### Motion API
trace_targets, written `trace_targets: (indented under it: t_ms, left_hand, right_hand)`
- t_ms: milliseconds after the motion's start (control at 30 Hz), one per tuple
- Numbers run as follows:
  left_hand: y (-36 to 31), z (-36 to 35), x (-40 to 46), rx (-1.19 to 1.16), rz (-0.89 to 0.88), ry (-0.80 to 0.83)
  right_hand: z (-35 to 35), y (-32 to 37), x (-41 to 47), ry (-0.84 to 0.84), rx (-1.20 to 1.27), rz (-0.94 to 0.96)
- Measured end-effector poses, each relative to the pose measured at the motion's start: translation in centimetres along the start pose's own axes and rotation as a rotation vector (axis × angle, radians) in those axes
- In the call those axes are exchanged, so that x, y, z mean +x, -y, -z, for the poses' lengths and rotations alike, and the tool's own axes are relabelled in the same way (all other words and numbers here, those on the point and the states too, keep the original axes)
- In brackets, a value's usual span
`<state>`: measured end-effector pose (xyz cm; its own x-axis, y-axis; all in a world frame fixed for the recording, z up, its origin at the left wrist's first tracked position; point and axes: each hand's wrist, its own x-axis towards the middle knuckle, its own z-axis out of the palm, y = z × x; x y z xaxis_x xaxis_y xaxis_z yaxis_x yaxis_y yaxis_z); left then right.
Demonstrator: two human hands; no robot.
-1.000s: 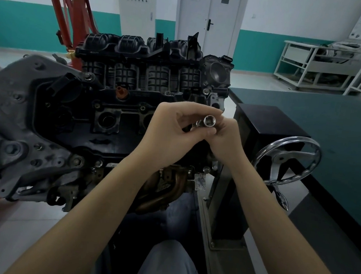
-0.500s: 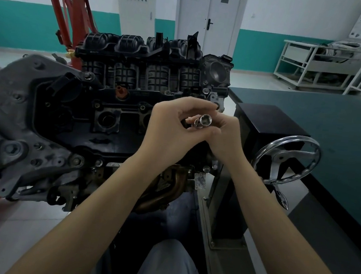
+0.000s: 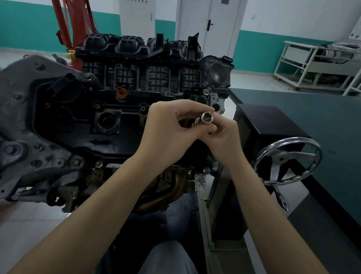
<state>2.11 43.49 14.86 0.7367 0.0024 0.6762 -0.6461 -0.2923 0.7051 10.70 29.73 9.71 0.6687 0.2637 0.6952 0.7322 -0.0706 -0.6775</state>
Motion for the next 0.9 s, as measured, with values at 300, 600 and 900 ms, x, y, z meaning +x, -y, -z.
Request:
trace_targets:
  t_ms: [300, 600, 900]
  left_hand:
    - [-0.17, -0.2, 0.01, 0.036, 0.003, -0.006]
    - [0.03, -0.21, -0.18, -0.005, -0.026, 0.099]
    - [-0.23, -0.35, -0.24, -0.041, -0.004, 0.111]
  right_hand:
    - [0.07, 0.01, 0.19, -0.015, -0.02, -0.007]
    - [-0.01, 0.12, 0.26, -0.035, -0.03, -0.003]
    - [-0.05, 0.24, 0.07, -0.007, -0.034, -0.011]
